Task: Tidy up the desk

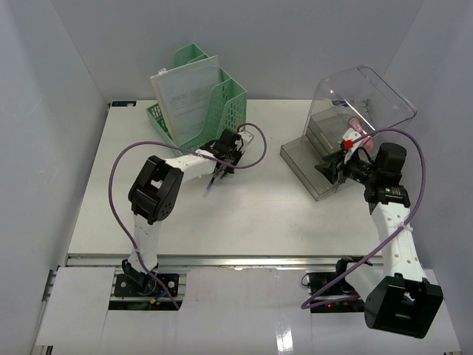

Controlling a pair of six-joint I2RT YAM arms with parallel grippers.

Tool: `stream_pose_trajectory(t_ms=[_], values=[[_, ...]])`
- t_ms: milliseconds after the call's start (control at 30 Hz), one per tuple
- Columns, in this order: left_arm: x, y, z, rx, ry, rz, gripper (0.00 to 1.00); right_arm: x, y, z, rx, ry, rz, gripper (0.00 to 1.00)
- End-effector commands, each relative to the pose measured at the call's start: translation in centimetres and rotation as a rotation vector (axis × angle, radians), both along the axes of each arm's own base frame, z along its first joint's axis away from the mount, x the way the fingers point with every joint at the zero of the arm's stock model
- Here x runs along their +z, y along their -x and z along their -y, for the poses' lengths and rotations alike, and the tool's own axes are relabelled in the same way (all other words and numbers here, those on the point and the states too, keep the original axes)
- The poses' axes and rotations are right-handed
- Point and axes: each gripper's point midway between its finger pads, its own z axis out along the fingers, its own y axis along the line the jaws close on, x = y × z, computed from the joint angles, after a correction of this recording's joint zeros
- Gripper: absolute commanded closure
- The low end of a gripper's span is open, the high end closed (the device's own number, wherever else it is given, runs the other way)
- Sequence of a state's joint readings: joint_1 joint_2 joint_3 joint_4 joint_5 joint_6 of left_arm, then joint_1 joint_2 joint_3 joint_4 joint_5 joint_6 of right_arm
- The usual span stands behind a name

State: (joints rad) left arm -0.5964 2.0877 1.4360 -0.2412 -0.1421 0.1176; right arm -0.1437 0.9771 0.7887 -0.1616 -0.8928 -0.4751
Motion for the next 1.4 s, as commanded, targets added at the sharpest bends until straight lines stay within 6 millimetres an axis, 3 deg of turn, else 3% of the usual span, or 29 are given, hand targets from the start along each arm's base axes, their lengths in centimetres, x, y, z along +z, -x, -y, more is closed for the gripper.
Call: stream_pose_trajectory(t_ms=[0, 200, 300, 600, 800, 933, 1000, 1233, 1367], values=[[0.1, 2.6, 0.3, -0.07, 0.041, -0.079, 0.7, 0.1, 0.0, 0.0, 0.006, 0.0, 0.006, 0.53], [0.0, 4.7, 2.4, -0.154, 0.095, -0.131, 0.95, 0.2, 0.0, 0.0, 0.004, 0.001, 0.009, 0.53], [1.5, 5.5, 3.8, -0.17, 0.163, -0.142, 1.0, 0.3, 0.0, 0.0, 0.005, 0.002, 0.012, 0.53], [11.7, 9.6, 10.6, -0.216, 0.74, -0.216, 1.0, 0.4, 0.0, 0.1, -0.002, 0.005, 0.018, 0.53], [18.0, 9.5, 14.2, -0.208, 1.16, -0.262, 1.0, 0.7, -0.1, 0.6, -0.028, 0.004, 0.023, 0.53], [16.7, 8.0, 16.8, -0.093, 1.368, -0.436, 1.0, 0.9, -0.5, 1.3, -0.075, 0.0, 0.017, 0.54], [17.8, 6.2, 19.1, -0.094, 1.443, -0.464, 1.0, 1.1, -0.7, 1.8, -0.1, -0.004, 0.015, 0.54], [16.6, 2.1, 24.8, 0.047, 1.528, -0.485, 1.0, 1.8, -0.8, 2.8, -0.16, -0.02, 0.036, 0.55], [14.5, -0.2, 25.6, 0.187, 1.485, -0.451, 0.85, 1.9, -0.8, 3.0, -0.167, -0.023, 0.04, 0.55]])
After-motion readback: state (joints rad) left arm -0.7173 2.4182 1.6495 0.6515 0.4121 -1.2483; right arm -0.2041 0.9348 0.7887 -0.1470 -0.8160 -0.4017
